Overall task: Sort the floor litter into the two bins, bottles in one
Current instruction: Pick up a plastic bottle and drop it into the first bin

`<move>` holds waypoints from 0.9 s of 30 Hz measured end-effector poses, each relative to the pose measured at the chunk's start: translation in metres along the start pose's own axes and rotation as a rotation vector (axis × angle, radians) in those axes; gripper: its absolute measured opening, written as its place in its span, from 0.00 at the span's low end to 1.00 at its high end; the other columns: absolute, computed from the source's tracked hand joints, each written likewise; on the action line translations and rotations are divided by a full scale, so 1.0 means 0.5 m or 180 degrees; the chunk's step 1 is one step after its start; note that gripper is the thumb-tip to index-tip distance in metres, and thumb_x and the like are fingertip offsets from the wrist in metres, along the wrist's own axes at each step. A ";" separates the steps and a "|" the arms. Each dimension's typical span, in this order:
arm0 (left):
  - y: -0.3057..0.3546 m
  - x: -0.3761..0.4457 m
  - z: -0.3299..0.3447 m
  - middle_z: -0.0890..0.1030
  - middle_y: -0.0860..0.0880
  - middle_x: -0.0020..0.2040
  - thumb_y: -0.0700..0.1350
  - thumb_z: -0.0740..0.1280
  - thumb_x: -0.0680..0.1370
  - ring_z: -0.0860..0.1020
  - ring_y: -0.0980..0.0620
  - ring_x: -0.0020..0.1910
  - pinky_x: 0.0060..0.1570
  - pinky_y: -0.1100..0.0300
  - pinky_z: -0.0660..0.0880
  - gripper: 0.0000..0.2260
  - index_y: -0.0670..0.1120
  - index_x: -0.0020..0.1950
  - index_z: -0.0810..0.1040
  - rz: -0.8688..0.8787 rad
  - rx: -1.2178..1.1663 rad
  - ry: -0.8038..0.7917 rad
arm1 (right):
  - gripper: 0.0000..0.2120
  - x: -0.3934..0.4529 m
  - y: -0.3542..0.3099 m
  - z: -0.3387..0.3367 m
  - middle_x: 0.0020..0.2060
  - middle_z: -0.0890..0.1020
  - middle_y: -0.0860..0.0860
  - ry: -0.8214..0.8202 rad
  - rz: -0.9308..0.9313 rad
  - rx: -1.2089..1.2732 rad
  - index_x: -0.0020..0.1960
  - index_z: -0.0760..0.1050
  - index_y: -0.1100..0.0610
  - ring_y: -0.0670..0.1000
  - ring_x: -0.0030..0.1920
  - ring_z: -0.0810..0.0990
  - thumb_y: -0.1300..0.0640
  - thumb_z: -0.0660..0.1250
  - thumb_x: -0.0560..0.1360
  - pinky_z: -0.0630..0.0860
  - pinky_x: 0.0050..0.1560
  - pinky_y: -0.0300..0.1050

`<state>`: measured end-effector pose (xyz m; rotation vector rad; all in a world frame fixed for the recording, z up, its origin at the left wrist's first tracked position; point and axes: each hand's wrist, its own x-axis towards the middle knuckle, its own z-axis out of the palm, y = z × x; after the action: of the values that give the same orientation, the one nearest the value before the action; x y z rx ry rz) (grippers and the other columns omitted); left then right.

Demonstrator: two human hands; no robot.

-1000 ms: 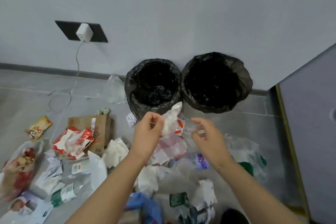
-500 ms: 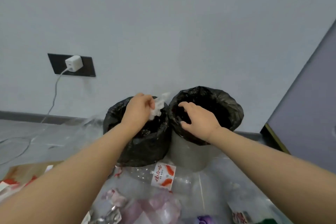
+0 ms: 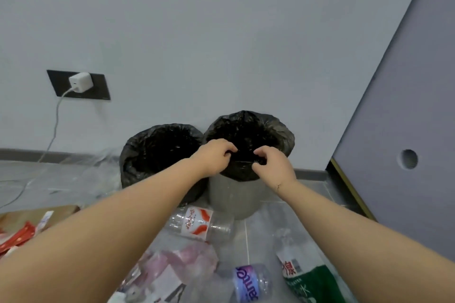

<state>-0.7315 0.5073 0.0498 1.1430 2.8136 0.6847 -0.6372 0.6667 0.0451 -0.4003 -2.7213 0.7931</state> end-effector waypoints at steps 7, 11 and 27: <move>-0.140 -0.190 -0.045 0.79 0.53 0.51 0.38 0.60 0.79 0.76 0.57 0.49 0.52 0.62 0.73 0.12 0.48 0.55 0.80 -0.0258 -0.0104 0.0213 | 0.08 -0.065 -0.024 0.139 0.43 0.78 0.47 -0.2096 -0.0382 -0.0195 0.50 0.76 0.52 0.48 0.45 0.77 0.57 0.70 0.71 0.77 0.52 0.46; -0.215 -0.313 0.053 0.81 0.52 0.47 0.38 0.65 0.77 0.78 0.57 0.41 0.45 0.63 0.75 0.09 0.48 0.54 0.80 -0.0954 -0.0496 -0.0146 | 0.25 -0.060 -0.002 0.260 0.62 0.75 0.54 -0.2270 -0.0262 -0.0983 0.67 0.69 0.54 0.54 0.60 0.74 0.53 0.69 0.72 0.73 0.60 0.48; -0.258 -0.392 0.130 0.79 0.51 0.48 0.35 0.65 0.75 0.76 0.53 0.47 0.49 0.64 0.71 0.10 0.45 0.53 0.80 -0.1729 -0.1024 0.0064 | 0.43 -0.126 0.042 0.427 0.61 0.73 0.54 -0.1383 -0.0851 -0.1500 0.70 0.60 0.51 0.56 0.58 0.74 0.35 0.69 0.63 0.68 0.59 0.47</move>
<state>-0.6611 0.3193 -0.0883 0.3012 2.6932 1.0271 -0.6475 0.5603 -0.1511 0.0637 -3.2681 0.1702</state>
